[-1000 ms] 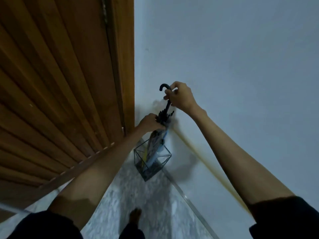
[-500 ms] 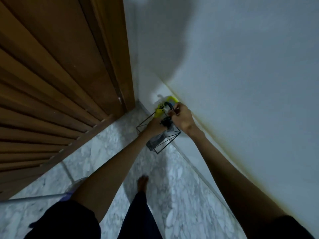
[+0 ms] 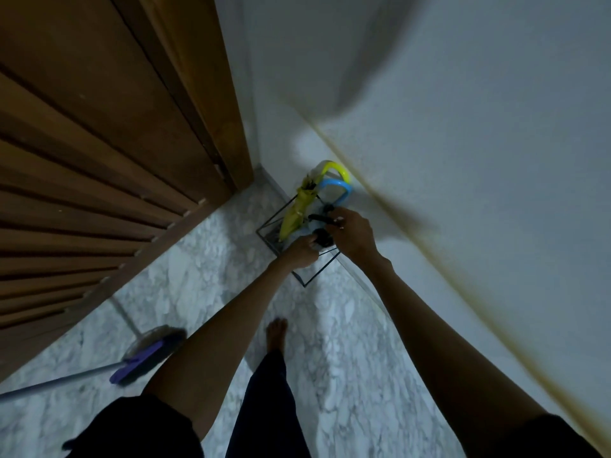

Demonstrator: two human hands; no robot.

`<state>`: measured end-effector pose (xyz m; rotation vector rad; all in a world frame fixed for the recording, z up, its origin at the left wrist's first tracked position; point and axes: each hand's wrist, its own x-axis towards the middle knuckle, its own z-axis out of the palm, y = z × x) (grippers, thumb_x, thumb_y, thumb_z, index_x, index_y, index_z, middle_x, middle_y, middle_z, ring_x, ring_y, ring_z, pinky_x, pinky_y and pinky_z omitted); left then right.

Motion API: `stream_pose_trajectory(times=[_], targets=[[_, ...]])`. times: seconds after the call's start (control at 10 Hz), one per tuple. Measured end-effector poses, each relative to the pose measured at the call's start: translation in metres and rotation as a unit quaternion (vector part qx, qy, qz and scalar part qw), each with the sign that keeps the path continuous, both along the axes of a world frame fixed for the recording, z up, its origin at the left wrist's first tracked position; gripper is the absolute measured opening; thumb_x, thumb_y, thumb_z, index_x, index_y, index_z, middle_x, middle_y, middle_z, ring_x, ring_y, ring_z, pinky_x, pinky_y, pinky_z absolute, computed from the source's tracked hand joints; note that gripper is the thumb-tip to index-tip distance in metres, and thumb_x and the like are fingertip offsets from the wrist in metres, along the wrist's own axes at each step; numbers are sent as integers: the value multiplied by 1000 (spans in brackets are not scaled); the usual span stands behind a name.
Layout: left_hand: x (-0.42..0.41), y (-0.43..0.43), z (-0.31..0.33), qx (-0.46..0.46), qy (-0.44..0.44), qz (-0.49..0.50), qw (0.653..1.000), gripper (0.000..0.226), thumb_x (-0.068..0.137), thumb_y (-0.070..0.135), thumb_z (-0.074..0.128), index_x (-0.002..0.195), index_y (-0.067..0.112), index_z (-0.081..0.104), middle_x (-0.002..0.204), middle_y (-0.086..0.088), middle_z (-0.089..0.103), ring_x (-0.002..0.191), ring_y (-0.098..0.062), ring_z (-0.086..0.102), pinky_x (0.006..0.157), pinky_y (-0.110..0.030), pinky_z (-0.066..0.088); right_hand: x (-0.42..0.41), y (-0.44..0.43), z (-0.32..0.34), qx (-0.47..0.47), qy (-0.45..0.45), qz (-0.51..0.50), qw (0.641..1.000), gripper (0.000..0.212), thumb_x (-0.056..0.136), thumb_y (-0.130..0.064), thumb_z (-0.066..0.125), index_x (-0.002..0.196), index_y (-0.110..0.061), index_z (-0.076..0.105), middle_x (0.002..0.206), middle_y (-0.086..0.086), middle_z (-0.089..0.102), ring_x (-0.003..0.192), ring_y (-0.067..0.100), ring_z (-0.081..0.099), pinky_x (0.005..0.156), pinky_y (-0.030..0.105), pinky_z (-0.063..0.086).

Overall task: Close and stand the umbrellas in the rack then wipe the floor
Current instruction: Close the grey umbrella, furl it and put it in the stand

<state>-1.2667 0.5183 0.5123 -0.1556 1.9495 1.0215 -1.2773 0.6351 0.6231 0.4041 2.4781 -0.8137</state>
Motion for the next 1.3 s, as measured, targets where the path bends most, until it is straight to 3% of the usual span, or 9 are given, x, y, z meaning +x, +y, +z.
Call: stream_pose_trajectory(times=[0.1,0.2,0.3,0.5,0.6,0.9,1.0,1.2,1.3], targets=[[3,1,-10,-14,20,-16,1000,54,94,4,52,146,10,37,150,-9,39,129,-20,47,92,-13,25,1,1,-11,-7,19,-29,999,31,90,-15,60,121,-18,65,117,9,68,106,29,62,83,35,49],[1,1,-7,-2,18,-9,1000,57,94,5,52,148,12,35,152,-8,37,138,-23,38,93,-12,24,-5,1,-16,-6,34,-36,999,22,86,-13,63,108,-16,69,107,9,70,99,28,64,78,34,50],[-3,-1,0,4,18,-4,1000,55,94,6,52,146,13,38,150,-9,39,137,-24,40,94,-13,27,-6,1,-18,-11,59,-71,996,21,86,-11,63,105,-17,69,103,8,70,95,27,65,78,35,52],[-8,-1,14,20,29,-56,998,44,99,9,45,143,7,42,134,-14,55,120,-31,53,71,-12,33,4,3,-24,-15,50,-81,995,22,84,-7,60,101,-20,67,102,7,70,94,28,65,79,39,54],[-5,2,16,9,29,-68,997,45,98,10,48,142,2,41,138,-15,52,126,-32,50,91,-27,39,7,6,-24,-1,37,-53,998,25,87,-10,59,110,-18,65,110,8,68,99,28,63,74,31,46],[13,4,56,-20,19,-16,999,55,97,8,51,147,4,31,152,-15,34,140,-29,35,110,-33,34,20,22,13,-19,41,-61,997,48,91,-20,58,136,-13,43,119,16,63,106,35,59,82,38,48],[24,-1,81,-15,44,-13,999,53,93,7,53,144,6,39,146,-15,43,135,-31,41,110,-35,36,31,31,35,-9,28,-35,999,54,90,-18,57,140,-17,38,125,16,61,112,37,58,86,38,46],[63,3,158,-6,104,-37,994,31,96,9,52,124,-3,56,122,-23,59,114,-35,55,83,-34,43,66,52,94,29,41,97,994,64,92,-28,59,149,-19,31,145,11,44,129,31,47,97,38,43],[99,3,203,-45,149,-15,988,46,89,27,60,120,-6,58,122,-27,59,115,-38,55,88,-38,46,98,61,126,39,75,161,983,68,91,-27,61,149,-14,29,149,13,38,135,30,40,104,41,41]])
